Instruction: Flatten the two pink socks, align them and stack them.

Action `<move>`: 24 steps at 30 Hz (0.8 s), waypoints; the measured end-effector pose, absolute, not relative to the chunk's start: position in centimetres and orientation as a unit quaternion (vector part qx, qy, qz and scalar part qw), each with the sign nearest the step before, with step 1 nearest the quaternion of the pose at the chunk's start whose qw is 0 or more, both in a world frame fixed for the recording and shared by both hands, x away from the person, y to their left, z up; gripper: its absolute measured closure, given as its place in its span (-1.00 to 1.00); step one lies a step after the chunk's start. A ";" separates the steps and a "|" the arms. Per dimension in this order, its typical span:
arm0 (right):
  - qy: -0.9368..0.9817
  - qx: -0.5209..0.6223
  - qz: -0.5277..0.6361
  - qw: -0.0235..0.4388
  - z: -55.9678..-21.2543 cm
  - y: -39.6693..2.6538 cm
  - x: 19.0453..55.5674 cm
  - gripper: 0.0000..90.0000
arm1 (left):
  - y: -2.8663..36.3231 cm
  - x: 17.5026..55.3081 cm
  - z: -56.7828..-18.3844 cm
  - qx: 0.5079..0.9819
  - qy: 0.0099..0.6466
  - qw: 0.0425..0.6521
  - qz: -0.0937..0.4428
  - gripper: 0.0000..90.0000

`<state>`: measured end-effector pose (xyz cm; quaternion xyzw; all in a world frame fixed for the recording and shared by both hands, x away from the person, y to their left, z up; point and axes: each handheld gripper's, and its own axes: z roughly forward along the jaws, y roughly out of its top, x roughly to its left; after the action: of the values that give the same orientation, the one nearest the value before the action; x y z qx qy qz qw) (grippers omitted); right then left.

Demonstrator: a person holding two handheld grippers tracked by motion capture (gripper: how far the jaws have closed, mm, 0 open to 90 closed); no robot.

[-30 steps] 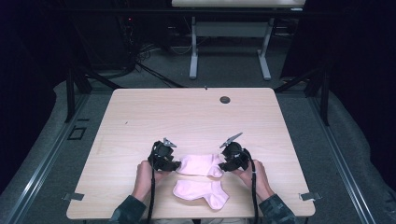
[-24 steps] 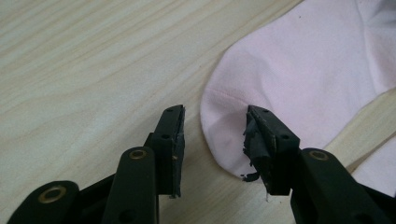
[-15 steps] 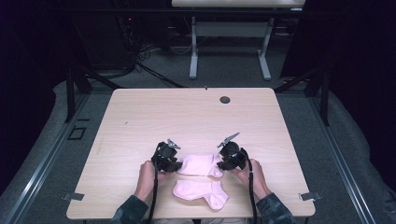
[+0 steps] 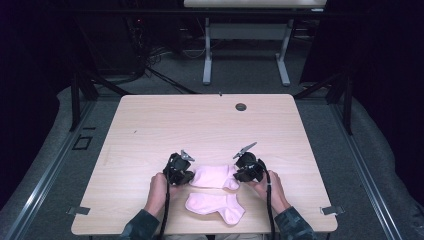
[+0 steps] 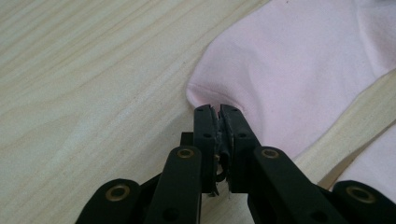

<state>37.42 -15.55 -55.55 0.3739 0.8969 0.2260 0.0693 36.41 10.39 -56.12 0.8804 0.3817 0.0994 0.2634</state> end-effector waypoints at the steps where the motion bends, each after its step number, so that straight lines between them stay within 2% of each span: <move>1: 0.896 0.376 0.226 0.066 -55.5 -15.6 37.4 0.75 | 10.4 36.4 -56.1 0.880 0.381 0.264 0.099 0.93; 6: 0.893 0.378 0.236 0.059 -55.6 -15.6 37.4 0.85 | 10.4 36.3 -56.2 0.881 0.377 0.267 0.102 0.97; 13: 0.889 0.380 0.246 0.073 -55.0 -15.8 36.8 0.86 | 10.9 36.2 -55.4 0.880 0.378 0.272 0.096 0.98; 20: 0.885 0.370 0.267 0.094 -51.4 -16.4 35.0 0.86 | 12.1 35.2 -52.3 0.869 0.372 0.317 0.085 0.98; 24: 0.883 0.362 0.286 0.085 -49.7 -16.9 33.6 0.85 | 12.4 34.1 -50.8 0.868 0.360 0.332 0.079 0.98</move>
<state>33.60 -16.92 -49.66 0.3621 0.8832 0.2856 0.0850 34.12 12.43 -50.81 0.8683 0.3598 0.0787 0.3323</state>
